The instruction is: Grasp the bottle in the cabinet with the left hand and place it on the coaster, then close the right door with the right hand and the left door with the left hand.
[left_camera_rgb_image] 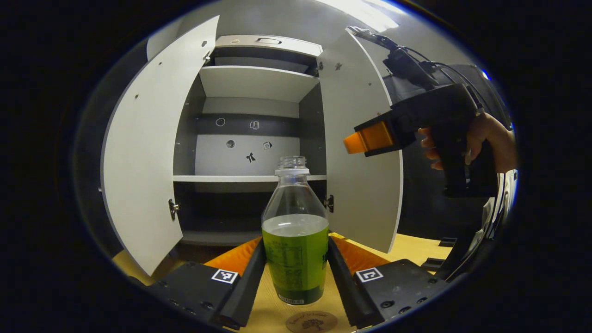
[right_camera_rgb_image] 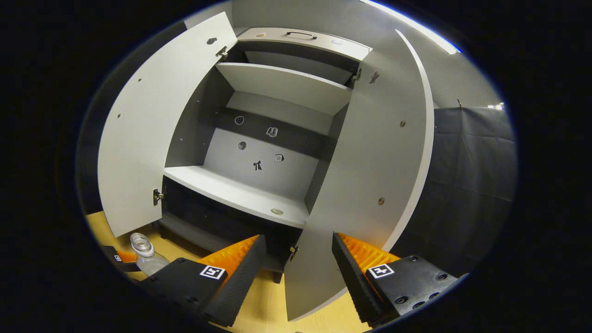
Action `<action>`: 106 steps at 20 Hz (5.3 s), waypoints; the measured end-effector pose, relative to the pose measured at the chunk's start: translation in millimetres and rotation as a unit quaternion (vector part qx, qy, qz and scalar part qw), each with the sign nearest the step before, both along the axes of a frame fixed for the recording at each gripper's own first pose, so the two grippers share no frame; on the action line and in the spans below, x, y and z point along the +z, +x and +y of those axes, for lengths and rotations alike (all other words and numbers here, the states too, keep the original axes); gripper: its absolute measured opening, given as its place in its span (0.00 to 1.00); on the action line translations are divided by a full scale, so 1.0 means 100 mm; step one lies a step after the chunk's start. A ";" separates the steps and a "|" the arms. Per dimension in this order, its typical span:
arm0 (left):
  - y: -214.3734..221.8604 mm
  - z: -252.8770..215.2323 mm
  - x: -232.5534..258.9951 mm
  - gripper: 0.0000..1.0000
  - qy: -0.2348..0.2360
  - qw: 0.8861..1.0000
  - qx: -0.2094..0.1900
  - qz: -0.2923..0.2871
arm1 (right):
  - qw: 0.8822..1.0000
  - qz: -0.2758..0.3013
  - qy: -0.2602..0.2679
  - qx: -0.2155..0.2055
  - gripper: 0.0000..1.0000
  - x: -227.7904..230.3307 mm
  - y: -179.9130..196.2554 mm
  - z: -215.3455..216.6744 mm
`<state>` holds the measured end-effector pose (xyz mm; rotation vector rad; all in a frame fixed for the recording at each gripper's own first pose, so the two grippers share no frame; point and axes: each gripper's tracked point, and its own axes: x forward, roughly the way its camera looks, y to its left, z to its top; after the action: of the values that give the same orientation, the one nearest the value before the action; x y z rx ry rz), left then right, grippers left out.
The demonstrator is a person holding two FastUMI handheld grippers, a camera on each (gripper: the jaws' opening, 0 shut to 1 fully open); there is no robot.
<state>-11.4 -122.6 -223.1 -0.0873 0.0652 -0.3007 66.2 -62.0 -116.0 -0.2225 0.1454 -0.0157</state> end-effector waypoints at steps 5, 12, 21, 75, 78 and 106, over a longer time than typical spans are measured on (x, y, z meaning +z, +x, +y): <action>-0.14 -0.04 -0.45 0.77 -0.015 0.999 0.028 0.015 | 1.000 -0.021 0.000 0.011 0.94 -0.20 -0.03 0.01; -0.29 -0.21 -0.77 0.78 -0.017 0.999 0.034 0.023 | 1.000 0.009 0.021 0.016 0.94 -0.49 -0.13 0.05; -0.37 -0.27 -1.00 0.79 0.023 0.999 0.033 0.007 | 1.000 0.013 0.011 0.026 0.94 -0.57 -0.24 0.05; -0.17 2.26 2.05 0.96 0.034 0.958 0.286 0.012 | 0.987 -0.083 0.132 0.027 0.92 1.17 0.07 -1.43; -0.22 2.25 2.08 0.96 0.047 0.950 0.307 0.016 | 0.978 -0.060 0.180 0.088 0.93 1.12 0.13 -1.24; -0.23 3.48 2.34 0.96 0.067 0.930 0.363 -0.005 | 0.958 -0.053 0.186 0.212 0.96 1.24 0.35 0.37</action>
<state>-34.1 225.2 10.4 0.0296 0.0398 0.4450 101.4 -25.1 8.1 0.1267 -0.0106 0.4231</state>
